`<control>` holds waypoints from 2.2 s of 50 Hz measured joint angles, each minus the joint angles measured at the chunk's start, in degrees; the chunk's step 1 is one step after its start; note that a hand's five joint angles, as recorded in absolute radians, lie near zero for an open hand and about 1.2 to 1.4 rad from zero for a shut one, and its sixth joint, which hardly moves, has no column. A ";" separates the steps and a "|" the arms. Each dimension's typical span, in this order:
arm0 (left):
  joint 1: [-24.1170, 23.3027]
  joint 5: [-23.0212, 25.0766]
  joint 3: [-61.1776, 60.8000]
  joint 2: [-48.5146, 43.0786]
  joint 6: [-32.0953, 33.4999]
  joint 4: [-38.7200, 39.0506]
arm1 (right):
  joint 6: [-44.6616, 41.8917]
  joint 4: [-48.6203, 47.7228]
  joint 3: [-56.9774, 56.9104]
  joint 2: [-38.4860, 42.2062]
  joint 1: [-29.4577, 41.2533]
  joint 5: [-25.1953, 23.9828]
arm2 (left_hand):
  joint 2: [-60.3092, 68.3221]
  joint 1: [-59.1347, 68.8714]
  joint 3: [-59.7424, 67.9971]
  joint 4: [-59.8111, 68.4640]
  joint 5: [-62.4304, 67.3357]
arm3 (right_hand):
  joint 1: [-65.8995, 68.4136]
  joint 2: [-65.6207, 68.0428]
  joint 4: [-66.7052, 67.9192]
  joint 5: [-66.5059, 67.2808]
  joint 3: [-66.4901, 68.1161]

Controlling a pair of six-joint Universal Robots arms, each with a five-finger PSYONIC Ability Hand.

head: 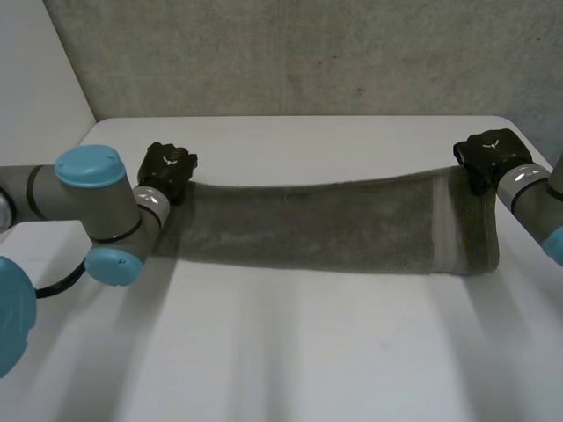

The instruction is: Fold the towel.

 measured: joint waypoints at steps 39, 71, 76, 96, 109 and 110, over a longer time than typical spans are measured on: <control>-1.91 0.96 -34.84 27.53 -6.41 11.44 | -0.15 2.15 31.17 -17.86 -6.27 -8.68 | -59.84 -56.98 -59.69 -59.96 -57.32 | -57.56 -58.71 -58.36 -57.44 -58.50; -1.99 0.76 -40.32 28.89 -6.75 16.15 | -3.03 -3.41 26.11 -12.53 -19.42 -11.42 | -60.01 -57.14 -59.89 -60.07 -57.35 | -1.08 -1.65 0.07 -0.94 -0.81; -1.92 0.73 -40.90 30.47 -6.76 16.11 | -10.19 1.20 21.41 -14.55 -26.25 -11.40 | -60.01 -57.14 -59.89 -60.08 -57.35 | -1.08 -1.65 0.07 -0.93 -0.81; -2.29 0.77 -41.61 31.56 -6.76 16.17 | -11.37 -1.21 8.24 -13.32 18.20 -6.47 | -60.01 -57.14 -59.89 -60.09 -57.35 | -1.10 -1.41 0.07 -0.54 0.10; -4.52 0.78 -40.56 29.37 -6.71 17.09 | -22.43 -8.95 7.41 2.83 35.62 -1.74 | -60.02 -57.14 -59.89 -60.10 -57.35 | -48.68 -49.71 -47.60 -50.74 -48.55; -4.94 0.76 -40.30 29.00 -6.70 17.25 | -22.73 -8.92 7.52 2.99 35.66 -1.29 | -60.02 -57.14 -59.89 -60.10 -57.35 | -56.64 -57.89 -55.75 -58.52 -57.28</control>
